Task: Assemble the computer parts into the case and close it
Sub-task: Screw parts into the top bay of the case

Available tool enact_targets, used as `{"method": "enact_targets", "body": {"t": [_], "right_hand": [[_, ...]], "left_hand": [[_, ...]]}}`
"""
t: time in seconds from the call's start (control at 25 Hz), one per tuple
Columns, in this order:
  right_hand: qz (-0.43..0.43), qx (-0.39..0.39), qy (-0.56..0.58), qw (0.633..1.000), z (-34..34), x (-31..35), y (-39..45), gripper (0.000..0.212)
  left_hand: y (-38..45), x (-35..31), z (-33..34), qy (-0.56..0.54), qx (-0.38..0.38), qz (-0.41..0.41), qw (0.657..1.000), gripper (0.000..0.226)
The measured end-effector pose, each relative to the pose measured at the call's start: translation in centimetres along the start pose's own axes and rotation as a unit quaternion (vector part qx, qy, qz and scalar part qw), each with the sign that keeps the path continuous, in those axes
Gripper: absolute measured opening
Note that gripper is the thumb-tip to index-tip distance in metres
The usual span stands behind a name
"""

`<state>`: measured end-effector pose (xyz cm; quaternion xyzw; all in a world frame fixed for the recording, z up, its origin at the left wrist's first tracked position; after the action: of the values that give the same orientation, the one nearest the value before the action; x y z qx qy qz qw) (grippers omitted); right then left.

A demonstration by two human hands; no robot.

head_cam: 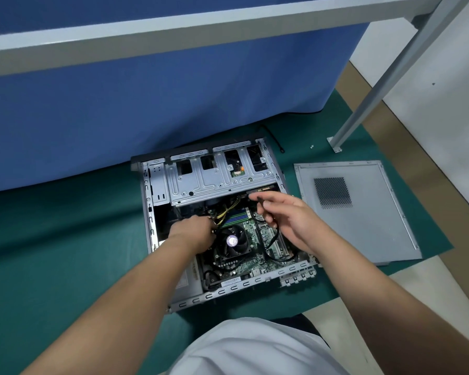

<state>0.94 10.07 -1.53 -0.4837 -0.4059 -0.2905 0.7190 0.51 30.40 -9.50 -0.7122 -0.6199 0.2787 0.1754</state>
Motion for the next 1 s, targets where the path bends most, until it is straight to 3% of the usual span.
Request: {"method": "enact_targets", "body": {"t": [0.08,0.16,0.24,0.32,0.4,0.6,0.76,0.84,1.0], "right_hand": [[0.004,0.007,-0.030,1.000,0.3,-0.4,-0.3,0.032],[0.009,0.004,-0.058,0.998,0.7,-1.0,-0.4,0.034],[0.010,-0.014,-0.072,0.997,0.8,-1.6,-0.5,0.035],[0.005,-0.048,-0.084,0.995,0.5,-1.9,-0.5,0.034],[0.002,-0.085,-0.108,0.991,0.1,-2.0,-0.6,0.031],[-0.016,-0.140,-0.166,0.976,0.1,-2.1,-1.3,0.020],[-0.017,-0.140,-0.199,0.970,0.2,-2.1,-1.7,0.011],[-0.027,-0.136,-0.233,0.963,0.1,-1.7,-1.9,0.019],[-0.106,-0.133,-0.365,0.915,-0.2,0.4,-2.1,0.028]], "left_hand": [[-0.5,-0.7,-0.4,0.023,-0.033,0.019,0.999,0.038],[-1.9,-2.1,-2.3,-0.003,-0.151,0.055,0.987,0.038],[-3.5,-3.4,-3.5,-0.186,-0.227,0.112,0.949,0.028],[-4.6,-4.3,-3.1,-0.426,-0.205,0.129,0.871,0.014],[-5.1,-5.3,-2.2,-0.567,-0.161,0.120,0.798,0.011],[-5.4,-5.8,-0.4,-0.674,-0.141,0.065,0.722,0.012],[-5.0,-6.0,-0.2,-0.665,-0.136,0.053,0.732,0.014],[-4.8,-5.7,-0.4,-0.649,-0.143,0.038,0.746,0.015],[-3.8,-6.0,-0.5,-0.665,-0.115,0.017,0.738,0.017]]}}
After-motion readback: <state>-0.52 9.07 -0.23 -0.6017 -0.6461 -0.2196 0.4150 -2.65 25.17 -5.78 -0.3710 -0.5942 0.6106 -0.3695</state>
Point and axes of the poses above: each hand's wrist, its own y-axis towards the middle knuckle, its own z-axis out of the palm, x = y × z, the point moved 9 cm from there along y, towards the middle knuckle, and after that the axes turned 4 degrees about z, right-handed, at the moved point
